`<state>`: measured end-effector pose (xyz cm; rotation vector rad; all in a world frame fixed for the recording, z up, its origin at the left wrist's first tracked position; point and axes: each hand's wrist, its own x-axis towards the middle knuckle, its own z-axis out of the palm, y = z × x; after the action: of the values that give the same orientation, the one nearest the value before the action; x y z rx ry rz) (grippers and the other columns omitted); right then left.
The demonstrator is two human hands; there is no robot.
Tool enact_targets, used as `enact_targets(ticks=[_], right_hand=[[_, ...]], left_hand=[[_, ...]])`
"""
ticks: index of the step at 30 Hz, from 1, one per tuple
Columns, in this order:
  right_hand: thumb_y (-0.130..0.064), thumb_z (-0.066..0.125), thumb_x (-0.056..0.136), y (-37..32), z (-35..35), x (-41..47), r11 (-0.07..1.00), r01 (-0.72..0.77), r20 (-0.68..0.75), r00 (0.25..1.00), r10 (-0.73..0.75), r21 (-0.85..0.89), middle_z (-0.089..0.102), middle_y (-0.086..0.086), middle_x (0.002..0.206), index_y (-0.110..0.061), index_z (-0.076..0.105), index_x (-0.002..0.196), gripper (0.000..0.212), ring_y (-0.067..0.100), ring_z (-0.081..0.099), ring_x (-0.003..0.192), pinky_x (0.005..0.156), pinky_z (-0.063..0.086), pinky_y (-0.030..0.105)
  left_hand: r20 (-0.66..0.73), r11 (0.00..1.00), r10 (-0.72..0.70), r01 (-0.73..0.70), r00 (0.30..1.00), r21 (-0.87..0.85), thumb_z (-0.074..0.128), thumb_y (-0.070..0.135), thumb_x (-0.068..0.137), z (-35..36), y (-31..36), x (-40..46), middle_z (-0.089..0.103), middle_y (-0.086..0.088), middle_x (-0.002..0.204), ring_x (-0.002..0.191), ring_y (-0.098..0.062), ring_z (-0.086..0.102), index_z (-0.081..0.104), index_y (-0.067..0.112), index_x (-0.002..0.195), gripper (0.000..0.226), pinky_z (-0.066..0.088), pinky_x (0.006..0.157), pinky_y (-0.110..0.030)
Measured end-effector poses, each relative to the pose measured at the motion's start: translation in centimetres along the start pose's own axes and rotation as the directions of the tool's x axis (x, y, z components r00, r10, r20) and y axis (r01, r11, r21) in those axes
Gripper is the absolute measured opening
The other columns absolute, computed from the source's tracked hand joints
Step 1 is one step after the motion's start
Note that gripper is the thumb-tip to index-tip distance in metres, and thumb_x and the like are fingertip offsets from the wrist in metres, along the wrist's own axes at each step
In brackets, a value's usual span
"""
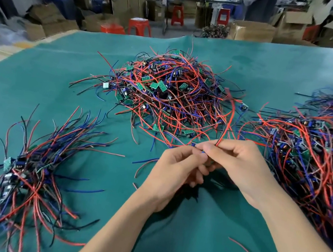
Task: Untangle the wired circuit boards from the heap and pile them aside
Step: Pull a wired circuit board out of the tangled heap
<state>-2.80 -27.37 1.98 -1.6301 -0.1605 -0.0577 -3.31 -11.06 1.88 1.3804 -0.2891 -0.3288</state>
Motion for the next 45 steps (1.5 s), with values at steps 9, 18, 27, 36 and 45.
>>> enact_targets(ticks=[9,18,27,36,45], right_hand=[[-0.044,0.070,0.085,-0.3,-0.2,0.1,0.926,0.095,-0.210,0.961,-0.181,-0.366,0.064,0.013,0.058,-0.013,0.073,0.067,0.036,0.029,0.057,0.054,0.055,0.050,0.042],[-0.039,0.066,0.095,-0.7,-2.7,0.3,0.771,0.008,-0.533,0.718,-0.447,-0.636,0.054,0.001,0.049,-0.011,0.050,0.059,0.049,0.017,0.054,0.052,0.064,0.041,0.036],[-0.051,0.052,0.094,-0.4,-5.0,1.4,0.944,0.028,-0.816,0.495,-0.300,-0.330,0.069,-0.007,0.065,-0.024,0.067,0.075,0.036,0.013,0.064,0.043,0.056,0.058,0.056],[-0.053,0.071,0.080,-0.6,0.9,-0.3,0.873,0.095,-0.163,0.967,-0.194,-0.479,0.074,-0.015,0.077,-0.034,0.079,0.086,0.021,0.006,0.068,0.068,0.069,0.050,0.019],[-0.032,0.077,0.084,-1.1,1.7,-0.8,0.822,0.242,-0.217,0.891,-0.399,-0.516,0.074,-0.015,0.081,-0.025,0.079,0.080,0.008,0.006,0.067,0.073,0.071,0.051,0.021]], left_hand=[[0.057,0.996,-0.052,0.056,0.997,-0.067,0.056,0.013,0.098,-0.5,0.0,-0.1,0.053,-0.001,0.065,0.049,-0.009,0.043,0.068,0.015,0.078,0.024,0.031,0.046,-0.016],[0.125,1.000,-0.019,0.020,0.992,-0.005,0.059,0.015,0.096,-0.6,-0.2,-0.2,0.050,0.002,0.061,0.045,-0.007,0.038,0.069,0.006,0.089,0.015,0.030,0.043,-0.015],[0.067,0.998,-0.025,0.028,0.997,-0.051,0.057,0.011,0.097,-0.6,-0.3,0.0,0.056,0.001,0.063,0.047,-0.008,0.046,0.066,0.000,0.096,0.014,0.035,0.045,-0.015],[-0.030,0.985,0.000,-0.006,1.000,-0.175,0.052,-0.006,0.096,-0.7,-0.5,0.3,0.068,-0.009,0.079,0.066,-0.012,0.063,0.067,0.002,0.098,0.017,0.051,0.062,-0.018],[-0.007,0.994,-0.021,0.021,1.000,-0.108,0.058,0.007,0.097,-0.8,-0.4,0.2,0.068,-0.010,0.066,0.048,-0.012,0.059,0.066,0.001,0.088,0.014,0.045,0.046,-0.018]])
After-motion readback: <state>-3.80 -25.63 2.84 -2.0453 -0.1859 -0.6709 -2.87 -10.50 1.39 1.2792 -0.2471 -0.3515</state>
